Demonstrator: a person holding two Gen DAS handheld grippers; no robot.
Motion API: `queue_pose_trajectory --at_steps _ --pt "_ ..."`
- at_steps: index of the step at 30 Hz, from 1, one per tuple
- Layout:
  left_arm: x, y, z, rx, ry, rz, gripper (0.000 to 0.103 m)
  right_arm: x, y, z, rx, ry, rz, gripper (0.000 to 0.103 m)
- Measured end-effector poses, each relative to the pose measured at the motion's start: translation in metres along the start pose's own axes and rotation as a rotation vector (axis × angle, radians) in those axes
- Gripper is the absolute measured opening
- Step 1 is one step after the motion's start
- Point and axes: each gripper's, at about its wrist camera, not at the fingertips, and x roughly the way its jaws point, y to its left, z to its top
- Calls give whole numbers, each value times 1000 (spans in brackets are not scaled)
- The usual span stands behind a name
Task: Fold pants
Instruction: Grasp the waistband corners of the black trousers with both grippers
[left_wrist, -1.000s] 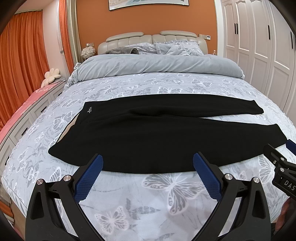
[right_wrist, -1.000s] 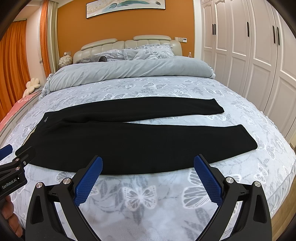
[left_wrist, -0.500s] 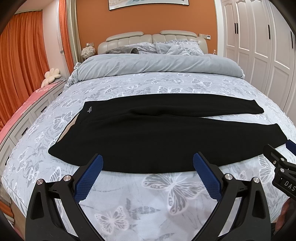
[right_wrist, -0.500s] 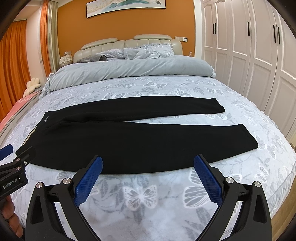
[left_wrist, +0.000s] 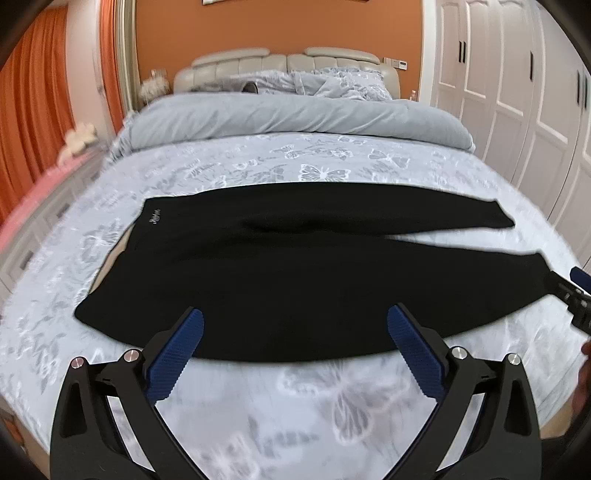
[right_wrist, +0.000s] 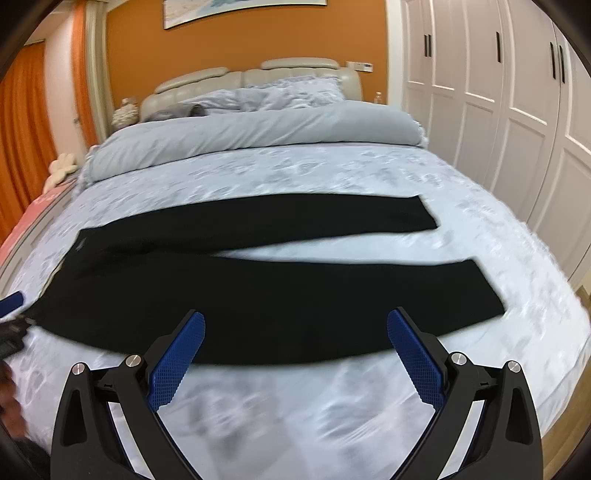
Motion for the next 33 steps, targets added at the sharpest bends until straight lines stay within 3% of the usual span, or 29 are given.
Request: queue_pose_trajectory --at_steps 1,4,11,17,21,26,28,30,32,33 --pt "8 12 12 -10 10 -21 98 9 -13 9 0 16 16 97" --pt "41 46 49 -17 31 18 98 51 -62 45 -11 47 0 97" --pt "156 140 122 -83 109 215 98 183 -156 115 36 132 -90 96" --pt "247 222 154 -193 174 356 98 262 -190 146 66 168 -146 96" --pt "295 261 162 -282 253 373 98 307 -203 159 77 206 -193 96" --pt "340 288 153 -390 352 294 98 346 -218 157 144 248 -180 96" --pt "345 290 151 -395 342 292 98 355 -216 153 138 250 -165 95" --pt "342 288 153 -376 314 301 96 355 -211 152 129 219 -150 80" --pt "339 287 155 -364 305 322 74 349 -208 154 136 193 -129 46" --pt "338 286 157 -366 304 297 68 347 -208 155 148 196 -91 14"
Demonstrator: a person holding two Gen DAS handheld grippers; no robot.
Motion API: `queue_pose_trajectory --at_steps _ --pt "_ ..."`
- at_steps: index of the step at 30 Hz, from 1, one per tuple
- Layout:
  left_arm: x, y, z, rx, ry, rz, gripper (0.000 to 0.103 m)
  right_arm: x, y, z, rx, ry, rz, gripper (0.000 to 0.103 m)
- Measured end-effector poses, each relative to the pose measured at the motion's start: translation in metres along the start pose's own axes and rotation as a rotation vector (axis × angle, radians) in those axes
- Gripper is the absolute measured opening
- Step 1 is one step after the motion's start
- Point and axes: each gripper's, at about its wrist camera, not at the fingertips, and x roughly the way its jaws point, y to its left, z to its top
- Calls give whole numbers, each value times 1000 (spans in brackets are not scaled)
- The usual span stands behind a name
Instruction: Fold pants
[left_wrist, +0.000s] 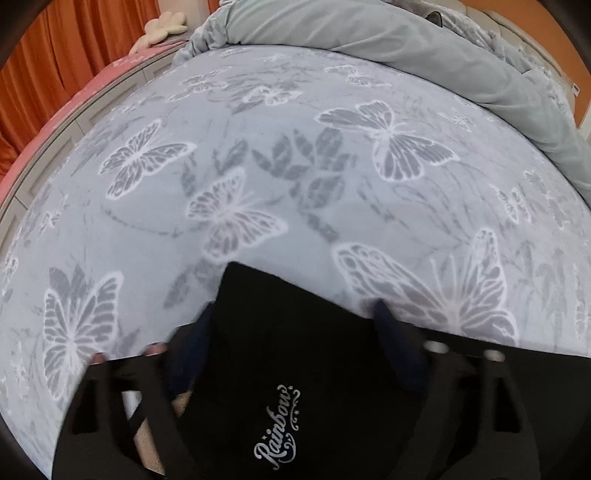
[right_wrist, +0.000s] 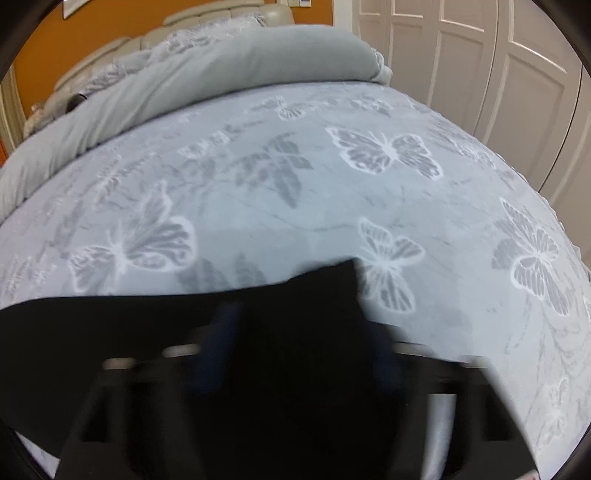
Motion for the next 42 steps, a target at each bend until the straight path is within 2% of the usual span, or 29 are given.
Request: queue_pose_trajectory --at_steps 1,2,4,7,10,14,18,20,23,27,30,31,32,33,34,35,36,38,40,42 --pt "-2 0 2 -5 -5 -11 52 -3 1 0 8 5 36 13" --pt "-6 -1 2 -11 -4 -34 36 -10 6 0 -13 -6 27 12" --pt "-18 -4 2 -15 -4 -65 22 -21 15 -1 -58 -20 22 11" --pt "-50 -3 1 -2 -71 -39 20 -49 17 -1 -48 -71 40 11" --pt "-92 17 1 -54 -120 -100 14 -92 15 -1 -54 -128 68 10" --pt "-147 41 -11 -50 -154 -162 13 -149 14 -8 -89 -190 114 10" --pt "-209 67 -51 -11 -195 -243 13 -214 12 -34 -143 -254 150 10" --pt "-228 78 -73 8 -195 -265 13 -240 5 -54 -175 -265 158 10" --pt "-239 95 -113 47 -169 -255 14 -257 -9 -86 -210 -237 157 11" --pt "-219 113 -170 80 -96 -206 14 -245 -30 -138 -207 -153 142 11" --pt "-178 124 -208 66 8 -154 22 -214 -47 -176 -166 -48 127 15" --pt "-164 127 -220 56 37 -119 30 -203 -52 -188 -146 -10 110 21" --pt "-156 130 -230 28 47 -100 44 -199 -56 -197 -133 3 95 23" --pt "-155 135 -235 -13 39 -98 52 -198 -62 -206 -108 -4 80 30" --pt "-158 142 -240 -76 25 -106 66 -202 -69 -211 -77 -18 78 39" --pt "-165 148 -242 -137 18 -154 74 -209 -75 -215 -48 -36 77 45" --pt "-170 151 -243 -168 14 -204 76 -224 -82 -219 -13 -74 73 56" --pt "-180 150 -241 -211 28 -288 95 -250 -90 -225 15 -127 77 60" --pt "-180 142 -233 -245 54 -338 95 -271 -94 -228 48 -150 116 62" --pt "-169 138 -228 -296 105 -375 95 -287 -92 -231 103 -156 216 65"
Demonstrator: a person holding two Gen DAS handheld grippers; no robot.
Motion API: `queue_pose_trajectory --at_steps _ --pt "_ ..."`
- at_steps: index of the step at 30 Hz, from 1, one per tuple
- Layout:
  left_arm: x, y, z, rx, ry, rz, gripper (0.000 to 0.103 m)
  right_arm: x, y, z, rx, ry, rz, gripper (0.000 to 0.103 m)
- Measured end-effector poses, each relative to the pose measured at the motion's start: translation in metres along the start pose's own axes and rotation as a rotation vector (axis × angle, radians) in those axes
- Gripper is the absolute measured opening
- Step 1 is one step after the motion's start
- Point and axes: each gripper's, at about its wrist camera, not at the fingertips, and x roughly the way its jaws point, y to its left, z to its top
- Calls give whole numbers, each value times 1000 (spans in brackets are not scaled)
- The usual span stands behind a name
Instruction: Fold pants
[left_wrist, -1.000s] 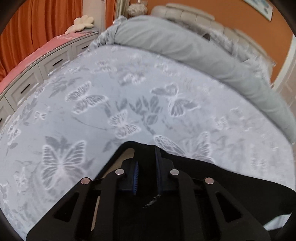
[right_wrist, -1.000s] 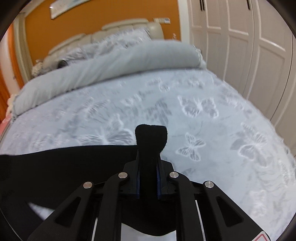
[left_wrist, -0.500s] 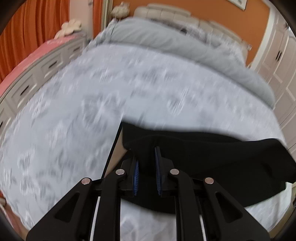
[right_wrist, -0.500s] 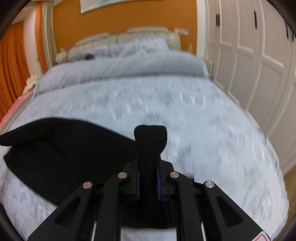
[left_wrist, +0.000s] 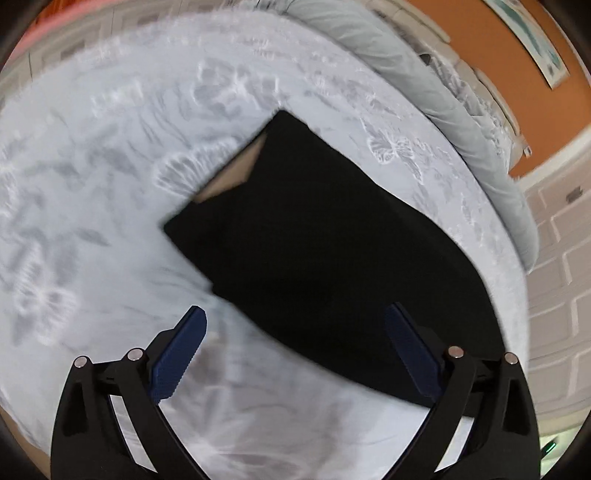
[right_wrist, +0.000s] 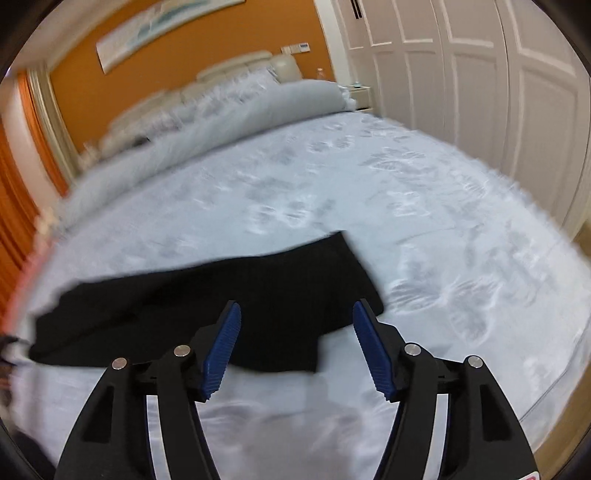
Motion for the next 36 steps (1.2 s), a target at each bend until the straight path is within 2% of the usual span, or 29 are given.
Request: queue_pose_trajectory --at_steps 1,3,4,6,8,14,15,16,17,18,20,21,23,25,27,29,32,33,35,36 --pt "10 2 3 -49 30 -16 95 -3 4 1 40 15 65 69" --pt "26 5 6 -116 75 -43 94 6 13 5 103 65 161 70" --pt "34 8 5 -146 89 -34 89 16 18 7 136 105 192 70" --pt "38 8 2 -160 76 -19 88 44 29 11 196 182 246 70" --pt "36 5 1 -143 78 -11 88 79 35 18 260 249 238 70" --pt "39 1 3 -93 92 21 88 159 25 26 507 350 192 69" --pt "40 -1 3 -81 90 34 88 168 26 29 522 356 163 58" --pt "42 -1 3 -72 87 45 88 175 27 32 521 349 139 15" --pt "42 -2 3 -60 84 60 87 181 28 35 517 351 132 6" --pt "43 -4 3 -49 80 74 86 186 28 37 532 350 134 3" --pt "42 -7 5 -22 64 142 67 177 39 51 486 274 131 3" --pt "42 -8 6 -12 62 155 63 158 53 62 414 197 148 3" --pt "38 -1 8 -15 72 121 56 104 79 76 270 43 235 3" --pt "35 8 9 -25 83 69 55 70 92 71 160 -13 221 3" --pt "34 10 8 -18 81 45 55 63 85 50 103 12 164 3" --pt "33 10 6 -6 74 43 56 80 61 23 114 83 104 3" --pt "32 9 6 -10 80 47 56 121 34 -24 135 259 46 5" --pt "32 10 6 -14 82 40 57 123 34 -28 119 273 45 7" --pt "30 14 5 -28 86 23 57 101 44 -21 79 212 20 21" --pt "30 16 6 -33 86 14 58 92 50 -15 63 169 0 39"
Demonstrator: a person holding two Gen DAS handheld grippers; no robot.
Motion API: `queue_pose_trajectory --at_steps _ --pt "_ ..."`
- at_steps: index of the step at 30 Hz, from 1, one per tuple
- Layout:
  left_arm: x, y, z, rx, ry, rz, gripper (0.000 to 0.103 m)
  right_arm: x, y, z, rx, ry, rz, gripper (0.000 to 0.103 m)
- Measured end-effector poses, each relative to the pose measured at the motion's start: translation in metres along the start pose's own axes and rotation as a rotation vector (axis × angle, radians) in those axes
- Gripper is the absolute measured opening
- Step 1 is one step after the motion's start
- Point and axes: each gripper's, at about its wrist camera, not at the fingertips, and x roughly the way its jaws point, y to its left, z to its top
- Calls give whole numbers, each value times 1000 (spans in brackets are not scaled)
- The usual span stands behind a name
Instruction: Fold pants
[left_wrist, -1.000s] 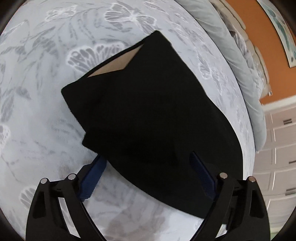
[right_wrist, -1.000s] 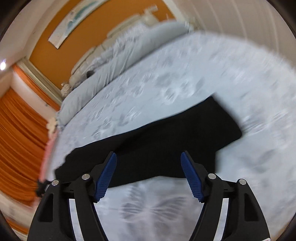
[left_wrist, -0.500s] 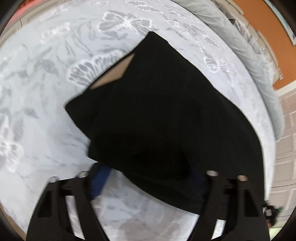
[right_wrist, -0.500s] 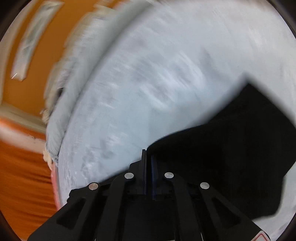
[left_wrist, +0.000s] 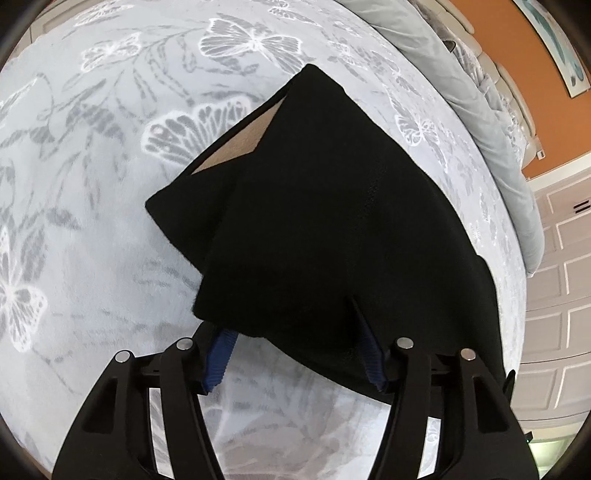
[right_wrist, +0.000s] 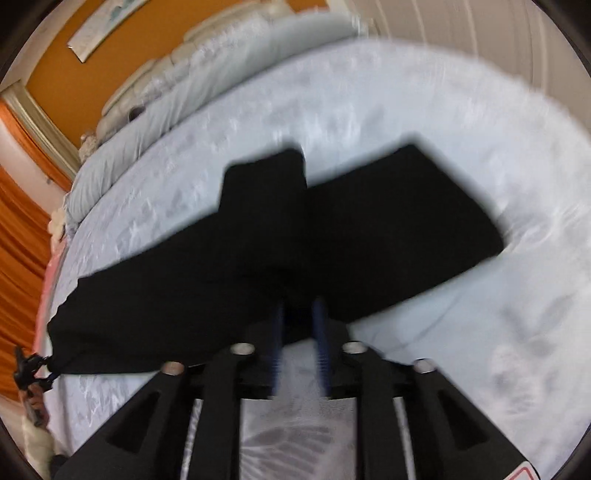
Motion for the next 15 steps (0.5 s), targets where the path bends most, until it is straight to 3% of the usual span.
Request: queue_pose_trajectory --at_steps 1,2,3,4,6,8,9,10,11,12,13,15 --pt "1 0 0 -3 1 -6 58 -14 7 4 -22 -65 -32 66" --pt "1 0 0 -5 1 -7 58 -21 11 7 -42 -118 -69 75" --pt "1 1 -1 -9 0 -8 59 -30 22 9 -101 -189 -134 82" --pt "2 0 -1 -11 -1 -6 60 -30 31 11 -166 -212 -171 82" --pt "0 2 -4 0 -2 -1 66 -15 54 7 -338 -189 -235 81" --pt "1 -3 -5 22 -2 13 71 17 75 1 -508 -125 -294 75" --pt "2 -8 -5 33 -1 26 72 30 72 -1 -551 -94 -312 53" --pt "3 -11 -5 44 0 43 71 51 70 -2 -583 -32 -350 6" --pt "4 -14 -4 48 -1 53 69 58 62 0 -553 5 -349 9" --pt "4 -15 -3 49 -3 70 66 51 56 7 -500 -14 -311 7" --pt "3 -14 -3 42 -4 87 58 34 46 20 -409 -55 -258 7" --pt "0 -6 0 18 5 55 54 -9 12 40 -210 -155 -169 7"
